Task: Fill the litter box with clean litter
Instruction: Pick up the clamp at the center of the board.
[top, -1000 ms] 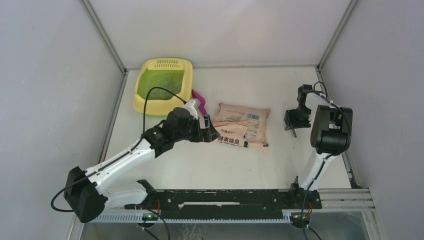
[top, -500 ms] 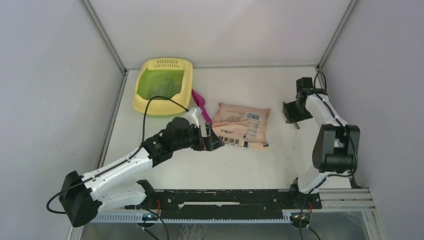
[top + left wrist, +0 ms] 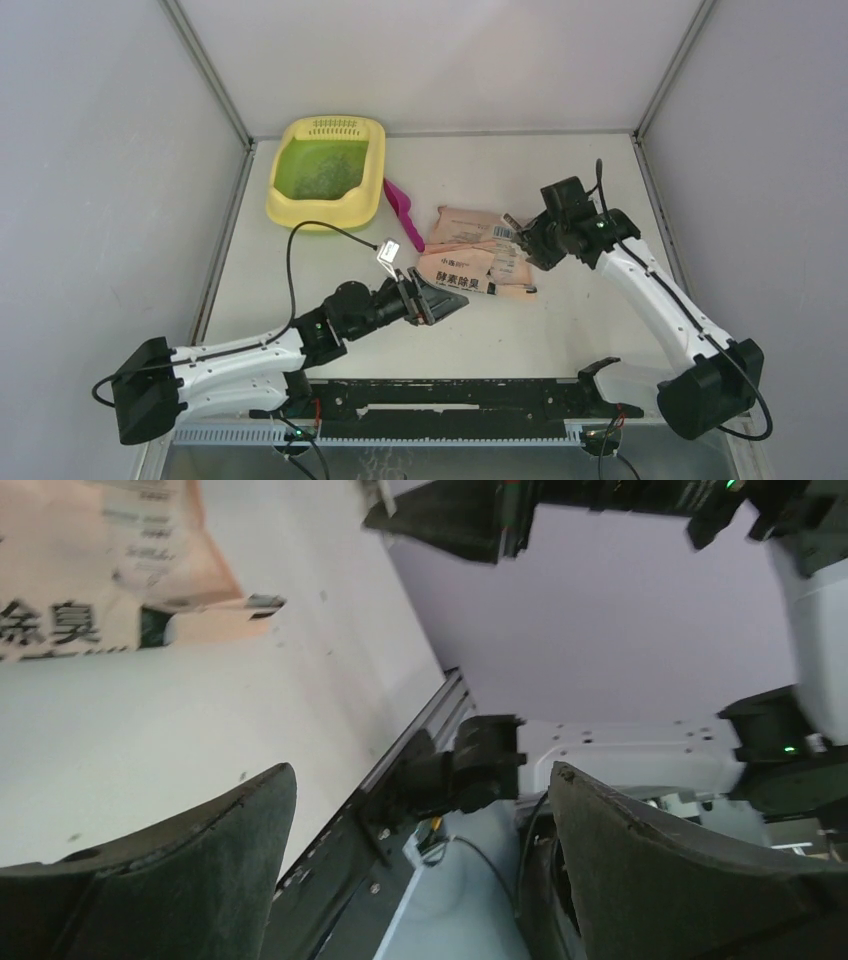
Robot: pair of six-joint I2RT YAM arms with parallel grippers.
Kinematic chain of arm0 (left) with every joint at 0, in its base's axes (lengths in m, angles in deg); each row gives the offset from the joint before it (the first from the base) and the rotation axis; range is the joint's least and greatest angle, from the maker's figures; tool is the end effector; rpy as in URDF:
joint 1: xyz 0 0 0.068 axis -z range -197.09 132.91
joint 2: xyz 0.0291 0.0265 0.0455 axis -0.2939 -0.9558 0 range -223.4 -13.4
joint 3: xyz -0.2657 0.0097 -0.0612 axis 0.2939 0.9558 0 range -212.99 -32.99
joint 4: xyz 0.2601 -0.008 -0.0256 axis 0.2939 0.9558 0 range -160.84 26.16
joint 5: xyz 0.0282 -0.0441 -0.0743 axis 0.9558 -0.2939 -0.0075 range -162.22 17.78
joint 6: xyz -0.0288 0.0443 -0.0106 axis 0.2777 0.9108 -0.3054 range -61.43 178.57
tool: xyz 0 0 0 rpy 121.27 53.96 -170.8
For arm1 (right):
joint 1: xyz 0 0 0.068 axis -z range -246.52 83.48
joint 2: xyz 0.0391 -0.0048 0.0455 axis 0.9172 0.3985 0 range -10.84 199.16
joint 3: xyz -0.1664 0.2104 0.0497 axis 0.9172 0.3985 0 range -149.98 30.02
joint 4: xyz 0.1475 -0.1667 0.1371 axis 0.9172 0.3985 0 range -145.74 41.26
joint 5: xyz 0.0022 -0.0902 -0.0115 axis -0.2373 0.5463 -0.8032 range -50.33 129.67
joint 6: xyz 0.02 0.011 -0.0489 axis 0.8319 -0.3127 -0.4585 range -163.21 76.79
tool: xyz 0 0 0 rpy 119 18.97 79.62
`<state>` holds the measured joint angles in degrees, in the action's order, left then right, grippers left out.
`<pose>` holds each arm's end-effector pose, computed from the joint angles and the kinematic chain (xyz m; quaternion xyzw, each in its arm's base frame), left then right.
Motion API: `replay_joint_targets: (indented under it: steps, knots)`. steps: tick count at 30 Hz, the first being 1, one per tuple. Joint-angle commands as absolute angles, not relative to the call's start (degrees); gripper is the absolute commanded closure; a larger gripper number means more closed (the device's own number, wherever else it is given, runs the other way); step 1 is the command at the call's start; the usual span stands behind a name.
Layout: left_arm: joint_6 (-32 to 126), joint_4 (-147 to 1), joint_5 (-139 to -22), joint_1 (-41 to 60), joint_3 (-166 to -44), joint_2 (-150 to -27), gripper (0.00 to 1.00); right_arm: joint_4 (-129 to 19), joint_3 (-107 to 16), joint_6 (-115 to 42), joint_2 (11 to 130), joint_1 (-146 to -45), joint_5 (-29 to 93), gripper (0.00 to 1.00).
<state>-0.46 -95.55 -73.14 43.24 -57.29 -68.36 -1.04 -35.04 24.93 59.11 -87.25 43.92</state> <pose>0.1078 -0.1904 0.2450 0.0138 0.7427 -0.5809 0.3328 0.2199 0.0805 0.3059 0.3966 0.8791 0.1580 0.2122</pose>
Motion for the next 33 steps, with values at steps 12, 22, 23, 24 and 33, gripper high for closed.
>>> replay_joint_targets:
  steps: [12,22,23,24,33]
  knots:
    - [7.29,-114.17,-59.25,48.61,-57.76,-73.94,0.00,-1.33,-33.59,32.47,52.48,-101.72,40.31,0.71]
    - [11.48,-110.57,-53.72,49.48,-58.82,-74.83,0.02,-3.18,-33.61,37.75,50.99,-103.56,32.20,0.71]
    - [11.54,-110.68,-53.33,49.52,-59.16,-75.37,0.02,-3.37,-33.61,38.54,50.84,-104.13,32.43,0.71]
    - [11.42,-111.28,-53.17,49.61,-59.40,-75.89,0.02,-3.43,-33.56,39.34,50.69,-104.58,32.93,0.71]
    - [10.24,-115.87,-54.45,50.05,-61.69,-81.39,0.01,-4.38,-33.60,43.59,51.07,-107.95,35.21,0.71]
